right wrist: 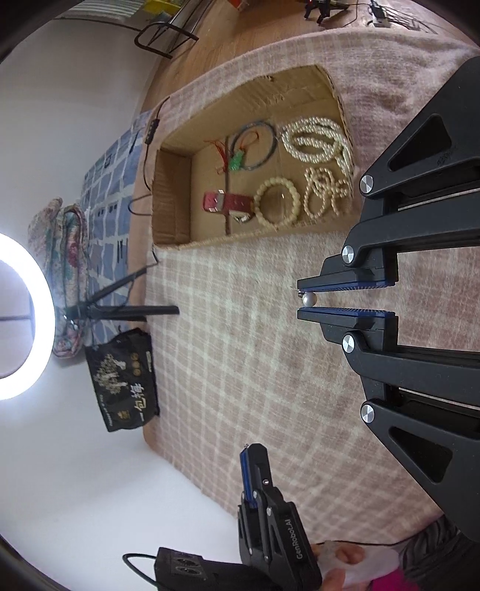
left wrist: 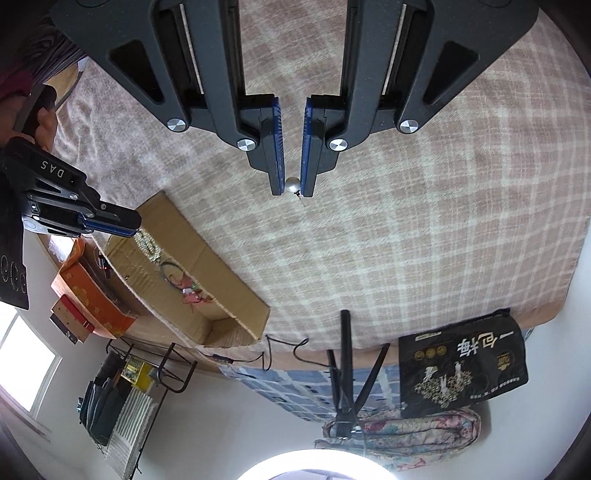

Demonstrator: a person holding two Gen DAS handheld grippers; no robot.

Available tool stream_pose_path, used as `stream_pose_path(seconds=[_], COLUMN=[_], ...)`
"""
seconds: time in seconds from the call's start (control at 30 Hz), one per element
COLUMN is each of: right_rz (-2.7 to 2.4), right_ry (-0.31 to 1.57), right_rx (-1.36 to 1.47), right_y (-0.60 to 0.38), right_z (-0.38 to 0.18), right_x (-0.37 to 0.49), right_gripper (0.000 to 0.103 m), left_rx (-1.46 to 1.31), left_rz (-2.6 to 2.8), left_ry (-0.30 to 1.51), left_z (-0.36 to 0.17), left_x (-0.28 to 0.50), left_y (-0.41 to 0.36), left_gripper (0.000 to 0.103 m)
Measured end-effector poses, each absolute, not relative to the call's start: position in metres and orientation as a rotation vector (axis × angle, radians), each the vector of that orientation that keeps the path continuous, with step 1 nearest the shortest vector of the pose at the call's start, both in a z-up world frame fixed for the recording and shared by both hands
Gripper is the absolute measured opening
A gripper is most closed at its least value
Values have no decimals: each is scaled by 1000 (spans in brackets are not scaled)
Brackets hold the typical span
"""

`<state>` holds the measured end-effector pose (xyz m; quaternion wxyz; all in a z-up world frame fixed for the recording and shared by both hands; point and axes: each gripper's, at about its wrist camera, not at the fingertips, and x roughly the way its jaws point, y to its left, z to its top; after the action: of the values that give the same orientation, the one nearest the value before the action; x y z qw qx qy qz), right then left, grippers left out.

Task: Organize jewelry
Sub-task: 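Lift the pearl stud with the left tool while the right tool carries its stud to the box, then lower the stud into the box and open the left tool while the right tool releases its stud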

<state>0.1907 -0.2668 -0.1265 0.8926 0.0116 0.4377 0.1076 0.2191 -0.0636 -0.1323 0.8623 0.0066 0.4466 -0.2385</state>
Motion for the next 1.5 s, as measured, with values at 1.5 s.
stream_pose_path(seconds=[1.5], right_rz=[135], right_ry=[911], right_rx=[26], right_y=[-382], right_z=[-127], right_x=[330], right_gripper=[6], left_rx=[87], left_rz=[-621], left_ry=[829], left_z=[-112], left_x=[335], left_y=[-244], left_gripper=[7])
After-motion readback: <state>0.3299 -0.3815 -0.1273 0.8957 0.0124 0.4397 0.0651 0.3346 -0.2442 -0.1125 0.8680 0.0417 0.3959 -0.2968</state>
